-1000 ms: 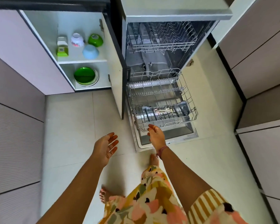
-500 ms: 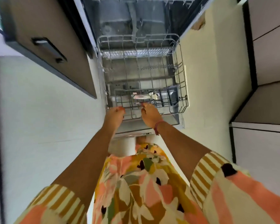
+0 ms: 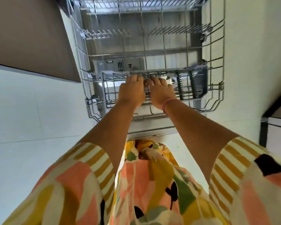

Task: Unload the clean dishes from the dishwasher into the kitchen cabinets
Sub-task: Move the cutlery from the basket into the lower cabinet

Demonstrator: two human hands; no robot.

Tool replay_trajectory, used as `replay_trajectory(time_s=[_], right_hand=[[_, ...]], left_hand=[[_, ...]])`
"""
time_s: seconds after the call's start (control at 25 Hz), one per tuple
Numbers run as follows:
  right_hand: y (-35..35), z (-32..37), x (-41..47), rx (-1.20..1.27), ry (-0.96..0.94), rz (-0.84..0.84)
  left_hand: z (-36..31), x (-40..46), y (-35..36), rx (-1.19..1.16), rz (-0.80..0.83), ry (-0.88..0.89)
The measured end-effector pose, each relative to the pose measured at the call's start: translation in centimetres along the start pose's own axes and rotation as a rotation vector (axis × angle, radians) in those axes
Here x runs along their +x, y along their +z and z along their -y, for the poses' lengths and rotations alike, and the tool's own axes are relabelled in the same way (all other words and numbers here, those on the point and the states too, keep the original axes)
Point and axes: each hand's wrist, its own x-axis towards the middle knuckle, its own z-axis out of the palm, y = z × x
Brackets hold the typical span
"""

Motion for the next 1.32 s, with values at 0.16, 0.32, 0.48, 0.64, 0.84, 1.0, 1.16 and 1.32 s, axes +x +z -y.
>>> replay_trajectory(time_s=[0.16,0.32,0.48,0.64,0.84,1.0,1.16,1.32], right_hand=[[1.2,-0.8,2.2,-0.029,-0.070,0.002],[1.9,-1.8,3.1,-0.173,-0.135,-0.087],[2.6,-1.1,2.9,-0.256,-0.139,-0.166],[3.4,0.3,3.1,-0.213,-0.027,-0.131],[3.4,-0.2,3.0,-0.245,-0.100,-0.148],[3.2,0.1,2.7,-0.284,-0.159,-0.143],[2.4,-0.2,1.7,-0.336,-0.189,-0.162],[1.0,-0.5,-0.6,-0.378,-0.244,-0.238]], left_hand=[[0.8,2.7,2.3,0.127,0.022,0.075],[1.4,3.5,3.1,0.211,0.032,0.114],[1.3,3.4,2.9,0.322,0.063,0.121],[1.0,3.6,3.5,0.355,0.036,0.117],[0.7,2.8,4.8,0.283,-0.054,0.102],[1.2,2.1,5.1,0.210,-0.086,0.128],[1.2,1.6,4.3,0.256,-0.095,0.186],[0.3,0.3,2.6,0.201,-0.073,0.132]])
